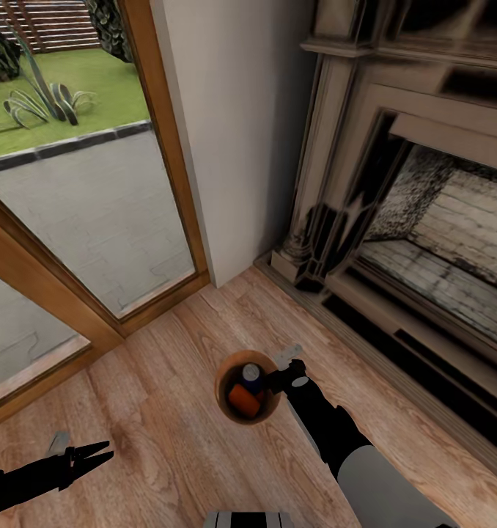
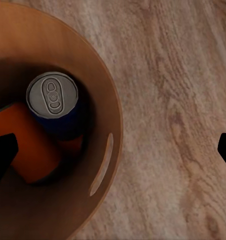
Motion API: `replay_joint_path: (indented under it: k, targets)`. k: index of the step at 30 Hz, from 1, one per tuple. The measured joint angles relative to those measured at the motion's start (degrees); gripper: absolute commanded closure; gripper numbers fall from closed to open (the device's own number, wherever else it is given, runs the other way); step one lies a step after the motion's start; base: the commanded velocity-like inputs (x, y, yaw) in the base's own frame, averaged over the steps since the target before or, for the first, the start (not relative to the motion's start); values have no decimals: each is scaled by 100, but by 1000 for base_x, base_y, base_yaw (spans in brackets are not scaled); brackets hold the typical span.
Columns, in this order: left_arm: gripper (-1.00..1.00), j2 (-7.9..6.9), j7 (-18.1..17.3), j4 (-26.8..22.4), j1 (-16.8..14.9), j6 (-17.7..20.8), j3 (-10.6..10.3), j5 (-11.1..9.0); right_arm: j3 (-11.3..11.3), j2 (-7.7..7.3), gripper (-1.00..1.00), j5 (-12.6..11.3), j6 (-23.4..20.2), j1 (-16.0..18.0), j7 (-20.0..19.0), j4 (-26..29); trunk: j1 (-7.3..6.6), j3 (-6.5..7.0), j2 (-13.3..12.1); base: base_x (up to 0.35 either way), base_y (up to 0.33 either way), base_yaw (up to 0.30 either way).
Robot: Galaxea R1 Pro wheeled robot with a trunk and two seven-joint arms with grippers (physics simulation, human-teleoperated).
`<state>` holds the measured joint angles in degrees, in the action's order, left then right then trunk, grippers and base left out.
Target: Put the three can of soda from the living room inside the tash can in the kitchen.
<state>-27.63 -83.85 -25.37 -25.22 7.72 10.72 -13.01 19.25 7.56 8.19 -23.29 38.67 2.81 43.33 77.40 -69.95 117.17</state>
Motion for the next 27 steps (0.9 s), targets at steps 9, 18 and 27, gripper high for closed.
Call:
replay_joint_path:
  k: [9,18,27]
  targets:
    - [-100,1,0,-1,0,1,0,0,0,0,-100,1,0,0,0,0,-65,53,-119,0,0,0]
    - [-100,2,0,-3,0,1,0,0,0,0,-100,2,0,0,0,0,-263,215,-480,0,0,0]
    - [-100,3,0,-3,0,1,0,0,0,0,-100,2,0,0,0,0,-461,376,-841,0,0,0]
